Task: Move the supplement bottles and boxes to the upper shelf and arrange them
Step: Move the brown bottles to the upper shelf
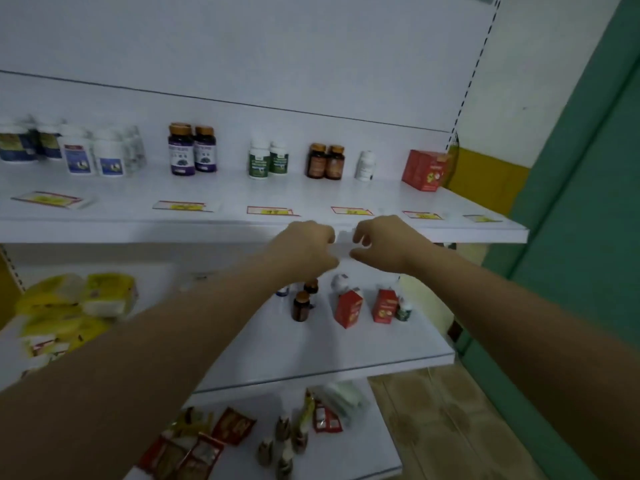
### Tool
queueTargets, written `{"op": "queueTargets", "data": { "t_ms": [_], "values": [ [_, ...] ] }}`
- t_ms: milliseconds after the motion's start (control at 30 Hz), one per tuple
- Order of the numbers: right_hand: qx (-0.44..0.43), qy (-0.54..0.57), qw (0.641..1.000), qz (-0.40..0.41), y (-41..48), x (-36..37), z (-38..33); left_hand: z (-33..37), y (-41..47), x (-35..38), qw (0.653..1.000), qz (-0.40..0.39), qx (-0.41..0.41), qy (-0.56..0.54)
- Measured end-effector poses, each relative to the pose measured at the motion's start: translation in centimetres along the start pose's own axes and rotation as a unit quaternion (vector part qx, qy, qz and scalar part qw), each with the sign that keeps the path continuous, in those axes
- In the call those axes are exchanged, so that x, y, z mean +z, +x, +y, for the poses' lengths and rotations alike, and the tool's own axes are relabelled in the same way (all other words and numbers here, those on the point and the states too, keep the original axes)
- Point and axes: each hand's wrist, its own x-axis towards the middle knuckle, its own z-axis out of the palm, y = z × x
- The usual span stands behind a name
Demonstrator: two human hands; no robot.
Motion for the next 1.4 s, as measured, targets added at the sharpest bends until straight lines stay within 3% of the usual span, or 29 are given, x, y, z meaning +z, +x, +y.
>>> {"op": "queueTargets", "data": {
  "t_ms": [200,500,700,867,1133,1233,1400],
  "values": [
    [0.050,0.029,0.997,-0.043,-1.7,4.8,7.1,1.1,1.3,7.3,0.994,-0.110,-0.028,-0.010],
    [0.029,0.045,0.990,-0.133,6.6,14.1,9.3,-7.6,8.3,15.6,0.976,-0.188,-0.104,-0.031],
    [0.020,0.083,0.981,-0.172,13.8,21.9,10.3,-12.1,13.2,21.5,0.968,-0.186,-0.156,-0.066],
    [0.028,0.109,0.980,-0.166,18.4,25.6,10.9,-13.2,16.9,24.2,0.975,-0.132,-0.168,-0.068],
    [-0.075,0.076,0.980,-0.168,27.3,30.6,10.5,-16.1,23.7,30.1,0.975,-0.138,-0.163,-0.065],
    [-0.074,0.073,0.977,-0.186,29.7,33.0,9.5,-16.6,24.5,31.4,0.979,-0.133,-0.146,-0.039],
    [-0.039,0.132,0.984,-0.109,30.5,35.8,8.8,-18.1,25.0,32.1,0.979,-0.102,-0.171,-0.054]
  ]
}}
